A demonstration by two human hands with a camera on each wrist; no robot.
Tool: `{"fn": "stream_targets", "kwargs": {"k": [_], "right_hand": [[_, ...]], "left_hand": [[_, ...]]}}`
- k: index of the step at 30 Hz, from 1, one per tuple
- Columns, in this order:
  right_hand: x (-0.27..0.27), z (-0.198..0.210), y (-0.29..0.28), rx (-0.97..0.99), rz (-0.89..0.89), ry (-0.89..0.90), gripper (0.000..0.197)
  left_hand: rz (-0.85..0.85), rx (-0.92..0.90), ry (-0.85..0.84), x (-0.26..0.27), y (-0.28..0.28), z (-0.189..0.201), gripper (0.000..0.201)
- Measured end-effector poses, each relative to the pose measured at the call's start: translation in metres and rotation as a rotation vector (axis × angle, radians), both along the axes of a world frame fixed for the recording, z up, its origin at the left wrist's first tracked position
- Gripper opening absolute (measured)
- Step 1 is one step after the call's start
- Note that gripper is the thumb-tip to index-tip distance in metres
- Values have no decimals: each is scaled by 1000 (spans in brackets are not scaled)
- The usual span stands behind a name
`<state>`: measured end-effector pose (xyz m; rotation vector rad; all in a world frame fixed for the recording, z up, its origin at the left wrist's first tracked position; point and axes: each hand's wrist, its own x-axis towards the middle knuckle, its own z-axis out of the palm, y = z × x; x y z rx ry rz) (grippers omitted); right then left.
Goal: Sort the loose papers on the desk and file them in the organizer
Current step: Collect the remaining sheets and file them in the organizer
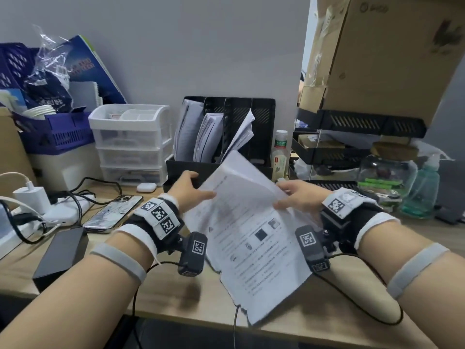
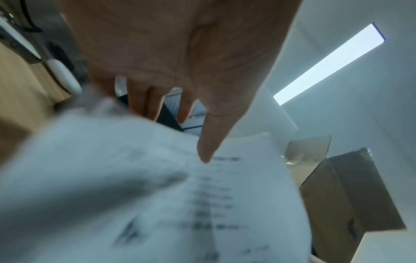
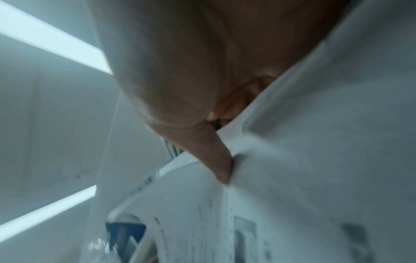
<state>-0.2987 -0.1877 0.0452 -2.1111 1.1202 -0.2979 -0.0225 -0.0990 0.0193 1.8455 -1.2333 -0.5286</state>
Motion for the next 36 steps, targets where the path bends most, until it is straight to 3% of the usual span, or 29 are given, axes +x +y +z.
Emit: {"fn": "stream_targets", "kwargs": {"k": [4, 7, 8, 10, 12, 16, 17, 19, 21, 23, 27, 31, 34, 36], "right_hand": [[-29, 23, -10, 116, -98, -489, 34], [-33, 30, -14, 86, -210, -737, 29], [-32, 32, -16, 55, -232, -776, 27], [-30, 34, -21, 11, -275, -782, 28], [-27, 36, -26, -88, -333, -690, 39], [-19, 61, -13, -464, -549, -451, 74], [-17, 71, -4, -468, -483, -452, 82], [-10, 92, 15, -290, -282, -431, 93], [1, 108, 26, -122, -193, -411, 82], [13, 121, 25, -51, -229, -463, 54], [23, 137, 6, -159, -402, -539, 11], [21, 154, -19, -188, -384, -605, 41], [20, 165, -33, -229, -352, -610, 35], [24, 167, -44, -223, -353, -592, 26]], "left_hand": [[102, -269, 266, 4, -1, 17, 91], [-193, -254, 514, -13, 1, 27, 59], [-318, -227, 586, -25, 4, 29, 43], [-468, -177, 660, -46, 6, 28, 31], [-476, -164, 616, -66, 3, 28, 30], [-258, -297, 369, -86, -16, 37, 22], [-226, -323, 268, -90, -19, 41, 25], [-177, -354, 75, -102, -24, 49, 25], [-178, -392, -113, -120, -25, 53, 21], [-231, -475, -223, -137, -28, 53, 31], [-322, -560, -203, -142, -60, 44, 64], [-433, -544, -49, -122, -88, 42, 89], [-464, -372, -91, -98, -107, 38, 98], [-437, -272, -207, -83, -119, 34, 116]]}}
